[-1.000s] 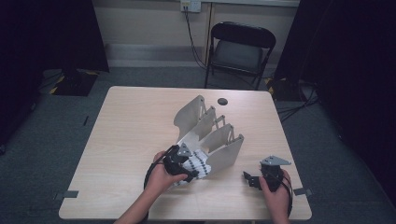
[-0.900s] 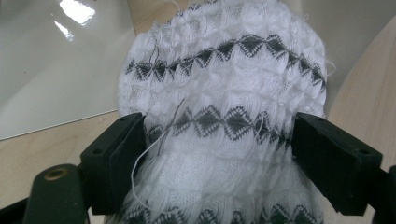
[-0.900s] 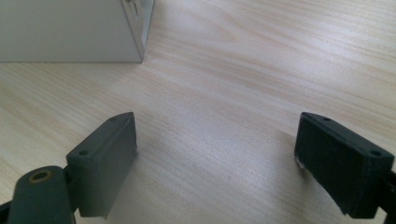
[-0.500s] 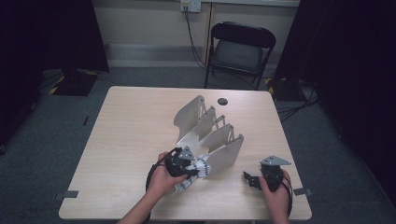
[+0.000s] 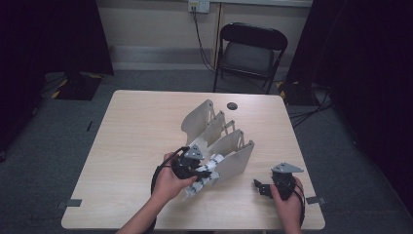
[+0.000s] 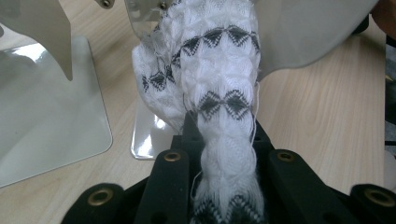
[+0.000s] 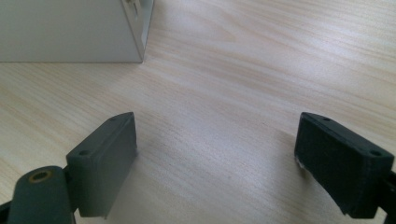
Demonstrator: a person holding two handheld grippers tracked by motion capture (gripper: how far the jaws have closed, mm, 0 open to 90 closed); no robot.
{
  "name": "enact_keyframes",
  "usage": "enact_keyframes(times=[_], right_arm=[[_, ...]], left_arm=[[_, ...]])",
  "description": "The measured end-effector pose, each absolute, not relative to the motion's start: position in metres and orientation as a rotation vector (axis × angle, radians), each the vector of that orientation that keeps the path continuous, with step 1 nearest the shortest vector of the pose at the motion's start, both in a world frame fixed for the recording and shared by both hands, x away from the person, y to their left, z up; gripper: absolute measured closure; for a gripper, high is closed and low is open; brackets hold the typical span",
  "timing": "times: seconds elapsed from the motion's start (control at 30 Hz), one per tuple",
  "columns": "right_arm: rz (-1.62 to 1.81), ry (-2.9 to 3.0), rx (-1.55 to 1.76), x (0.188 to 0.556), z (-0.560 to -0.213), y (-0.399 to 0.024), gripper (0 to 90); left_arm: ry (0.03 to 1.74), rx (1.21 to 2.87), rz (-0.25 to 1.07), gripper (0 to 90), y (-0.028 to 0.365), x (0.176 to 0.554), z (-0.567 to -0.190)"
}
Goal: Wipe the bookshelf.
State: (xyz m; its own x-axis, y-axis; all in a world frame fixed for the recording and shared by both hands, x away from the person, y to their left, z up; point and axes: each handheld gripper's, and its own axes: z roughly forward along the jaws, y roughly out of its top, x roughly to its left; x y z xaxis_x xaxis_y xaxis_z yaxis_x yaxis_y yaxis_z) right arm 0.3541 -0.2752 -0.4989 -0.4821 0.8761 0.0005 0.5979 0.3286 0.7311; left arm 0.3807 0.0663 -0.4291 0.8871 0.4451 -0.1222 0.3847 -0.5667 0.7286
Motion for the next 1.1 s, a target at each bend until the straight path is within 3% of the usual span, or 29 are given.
enact_keyframes(times=[1.1], right_arm=[[0.958, 2.204, 1.303, 0.354, -0.499, -0.275, 12.4]], left_arm=[[0.565, 2.181, 0.154, 75.8, 0.038, 0.394, -0.402]])
